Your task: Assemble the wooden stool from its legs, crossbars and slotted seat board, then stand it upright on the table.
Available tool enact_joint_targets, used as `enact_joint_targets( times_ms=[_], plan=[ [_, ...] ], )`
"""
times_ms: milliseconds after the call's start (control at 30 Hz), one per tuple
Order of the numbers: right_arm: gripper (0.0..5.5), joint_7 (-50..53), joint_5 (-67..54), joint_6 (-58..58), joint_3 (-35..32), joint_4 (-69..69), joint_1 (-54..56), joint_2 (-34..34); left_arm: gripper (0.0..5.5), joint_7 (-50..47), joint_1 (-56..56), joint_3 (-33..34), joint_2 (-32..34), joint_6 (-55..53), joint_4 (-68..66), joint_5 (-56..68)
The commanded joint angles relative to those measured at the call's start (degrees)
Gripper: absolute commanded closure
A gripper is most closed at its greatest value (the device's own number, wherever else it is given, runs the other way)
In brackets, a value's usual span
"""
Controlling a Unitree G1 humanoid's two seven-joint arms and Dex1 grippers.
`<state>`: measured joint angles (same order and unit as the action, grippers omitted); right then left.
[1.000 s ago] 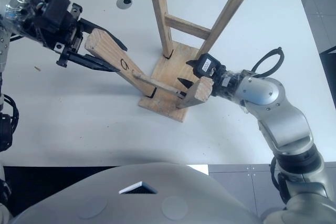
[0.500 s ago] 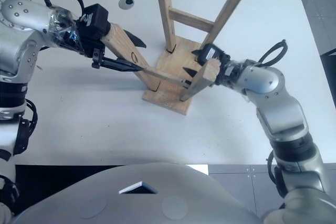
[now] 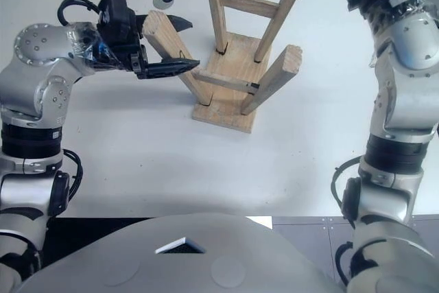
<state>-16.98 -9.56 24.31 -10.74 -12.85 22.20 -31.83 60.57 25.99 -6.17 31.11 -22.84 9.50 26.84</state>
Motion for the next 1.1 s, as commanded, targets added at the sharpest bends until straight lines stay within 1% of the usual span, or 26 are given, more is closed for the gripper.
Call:
enact_joint_targets(
  times_ms=[33, 167, 267, 367, 400, 567, 667, 800, 967, 1100],
  plan=[
    [3.87, 1.11, -0.56, -0.53, -2.38, 0.54, -0.48, 1.01, 2.20, -2.64, -0.62, 3.60, -1.64, 2.02, 1.17, 1.57],
    [4.52, 0.96, -0.76, 0.07, -2.67, -0.05, -1.59, 1.22, 2.20, -5.02, -1.24, 7.07, -2.96, 3.14, 1.88, 3.46],
    [4.99, 1.18, -2.15, 2.15, -3.96, -1.03, -1.27, 1.18, 2.20, -8.85, -1.26, 9.95, -4.72, 2.65, 2.80, 5.45],
    [5.41, 1.63, -2.64, 4.72, -3.30, -2.75, -2.91, 1.66, 2.20, -12.80, -1.47, 11.80, -5.64, 2.42, 2.82, 5.50],
    [5.47, 1.67, -2.66, 5.59, -2.72, -3.23, -3.60, 1.87, 2.20, -13.83, -1.77, 12.37, -5.62, 1.71, 3.00, 5.99],
    [5.47, 0.35, -0.55, 9.17, 2.41, -3.62, -6.64, 1.38, 2.20, -16.80, -4.34, 14.00, -3.45, -3.30, 5.37, 7.86],
    [5.47, -2.71, 0.36, 11.71, 7.16, -5.78, -9.72, -0.11, 2.20, -15.84, -7.90, 13.48, -0.37, -8.26, 9.77, 10.38],
    [5.47, -3.81, 1.20, 14.02, 8.12, -5.62, -10.68, -0.07, 2.20, -16.39, -9.52, 14.51, 0.13, -12.25, 13.43, 16.05],
    [5.47, -4.14, 1.64, 16.20, 10.41, -8.16, -11.56, 1.55, 2.20, -17.93, -9.82, 12.57, 2.01, -14.64, 12.24, 13.26],
    [5.47, -6.86, -1.12, 18.77, 14.68, -14.51, -12.50, 2.92, 2.20, -21.16, -9.01, 10.23, 3.22, -13.33, 6.66, 5.78]
  ],
)
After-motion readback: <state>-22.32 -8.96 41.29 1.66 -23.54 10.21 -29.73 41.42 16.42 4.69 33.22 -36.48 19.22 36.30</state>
